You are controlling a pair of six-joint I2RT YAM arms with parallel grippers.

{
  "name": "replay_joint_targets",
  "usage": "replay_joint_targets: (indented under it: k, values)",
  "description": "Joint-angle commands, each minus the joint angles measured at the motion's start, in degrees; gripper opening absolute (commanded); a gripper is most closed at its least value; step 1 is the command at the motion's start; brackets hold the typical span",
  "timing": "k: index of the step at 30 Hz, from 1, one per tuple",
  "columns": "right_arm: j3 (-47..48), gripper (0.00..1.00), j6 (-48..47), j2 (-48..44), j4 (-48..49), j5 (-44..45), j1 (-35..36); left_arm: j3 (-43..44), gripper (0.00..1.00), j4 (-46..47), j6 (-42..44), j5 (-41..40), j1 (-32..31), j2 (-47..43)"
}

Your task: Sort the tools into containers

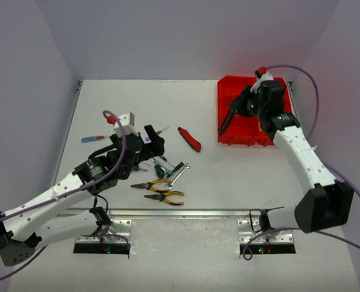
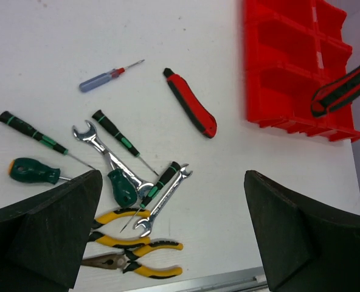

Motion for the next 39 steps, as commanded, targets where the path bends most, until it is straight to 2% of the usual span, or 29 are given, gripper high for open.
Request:
replay_joint_targets:
  k: [1,3,5,9,11,13,15,20,25,31,35,38,39]
  values:
    - [14.08,0.0,-1.76,11.6,1.43,12.68,-7.28,4.47,1.0,-9.37,4.86,-1.0,0.19,-6.67]
    - [20.48,0.0,-1.83,16.14,0.48,16.31,-9.66,4.47,1.0,-11.21,8.53,-0.61,0.19,-8.53]
    - [31.29,0.0,-3.82,27.37,-2.0,24.1,-11.29,2.59,1.0,-12.87,9.51,-3.28,0.19,-10.84]
    - [50.03,0.0,-11.17,41.75,-0.25,36.83,-11.51,-4.17,1.0,-8.83,8.92,-2.58,0.19,-16.74]
    - [52.04,0.0,-15.6,45.05,3.37,37.31,-11.44,-5.38,1.0,-5.5,12.59,1.3,0.19,-18.85]
    - [50.99,0.0,-16.42,47.63,10.63,42.37,-11.33,-7.06,1.0,-2.87,14.42,2.22,0.26,-19.43]
    - [49.59,0.0,-17.93,48.93,16.29,43.85,-11.39,-7.15,1.0,-1.94,15.62,5.98,0.25,-18.12]
    - [54.34,0.0,-20.62,53.76,19.55,40.44,-11.35,-7.46,1.0,-1.2,16.74,8.6,0.28,-14.67]
    - [52.63,0.0,-23.5,56.31,23.78,37.73,-11.62,-7.49,1.0,-1.14,16.9,8.75,0.28,-15.01]
    - [49.87,0.0,-17.7,54.96,23.16,30.39,-12.9,-7.83,1.0,-1.14,16.39,7.82,0.27,-16.96]
    - [56.49,0.03,-14.93,58.24,16.97,26.51,-13.0,-7.72,1.0,-1.42,16.21,7.27,0.28,-16.22]
    - [56.34,0.08,-14.27,59.07,15.29,25.3,-13.0,-7.57,1.0,-1.58,16.15,7.04,0.28,-15.91]
    - [54.94,0.13,-14.0,58.73,15.25,25.24,-13.15,-7.57,1.0,-1.58,16.12,7.02,0.28,-15.94]
